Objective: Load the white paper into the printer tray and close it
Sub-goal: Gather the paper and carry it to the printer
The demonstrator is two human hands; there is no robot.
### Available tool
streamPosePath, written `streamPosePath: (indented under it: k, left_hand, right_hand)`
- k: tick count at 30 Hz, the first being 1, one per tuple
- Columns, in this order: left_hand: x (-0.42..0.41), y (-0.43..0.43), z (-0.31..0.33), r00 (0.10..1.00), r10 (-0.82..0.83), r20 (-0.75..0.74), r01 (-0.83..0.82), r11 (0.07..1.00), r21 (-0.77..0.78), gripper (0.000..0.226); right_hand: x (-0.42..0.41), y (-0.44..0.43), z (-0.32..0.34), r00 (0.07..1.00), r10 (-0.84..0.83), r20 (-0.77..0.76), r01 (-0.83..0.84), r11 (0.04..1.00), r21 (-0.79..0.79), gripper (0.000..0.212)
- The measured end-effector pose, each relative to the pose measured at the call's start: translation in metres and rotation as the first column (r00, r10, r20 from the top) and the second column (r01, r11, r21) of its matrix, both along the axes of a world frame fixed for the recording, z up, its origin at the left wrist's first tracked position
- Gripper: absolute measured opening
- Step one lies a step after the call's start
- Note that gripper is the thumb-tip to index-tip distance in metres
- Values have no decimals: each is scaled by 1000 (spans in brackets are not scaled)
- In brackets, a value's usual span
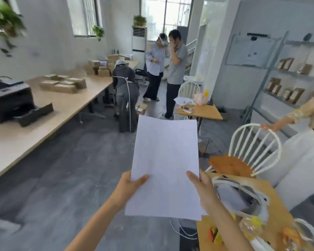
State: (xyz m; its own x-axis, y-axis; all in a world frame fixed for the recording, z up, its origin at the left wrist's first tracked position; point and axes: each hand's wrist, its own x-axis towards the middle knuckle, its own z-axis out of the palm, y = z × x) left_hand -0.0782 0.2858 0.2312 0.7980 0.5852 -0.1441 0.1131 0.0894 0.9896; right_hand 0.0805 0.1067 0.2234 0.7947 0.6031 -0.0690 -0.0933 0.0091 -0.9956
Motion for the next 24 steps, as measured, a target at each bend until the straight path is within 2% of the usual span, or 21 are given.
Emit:
streamPosePath:
  k: [2, 6, 11, 14, 17, 24]
  left_hand:
    - [-26, 22, 0, 997, 71, 9, -71, 997, -10, 14]
    - [-81, 66, -1, 982, 186, 28, -185, 982, -25, 15]
    - [-152, 126, -1, 950, 309, 32, -310, 950, 23, 19]
    - [-194, 160, -1, 920, 388, 45, -390, 920, 40, 13]
    - [-233, 193, -4, 874, 482, 65, -485, 872, 57, 7]
    - [-296, 246, -10, 804, 591, 68, -594, 804, 35, 19]
  right_hand:
    - [-10, 34, -1, 997, 72, 2, -72, 997, 4, 25]
    - [-40, 107, -3, 984, 176, 13, -176, 984, 4, 14]
    - [-93, 195, -6, 935, 355, 12, -356, 934, 22, 20]
    - [-126, 247, -5, 892, 451, 22, -451, 892, 28, 24]
    - [-156, 299, -8, 868, 496, 37, -497, 868, 24, 24]
    - [-207, 381, -13, 817, 575, 46, -576, 817, 19, 19]
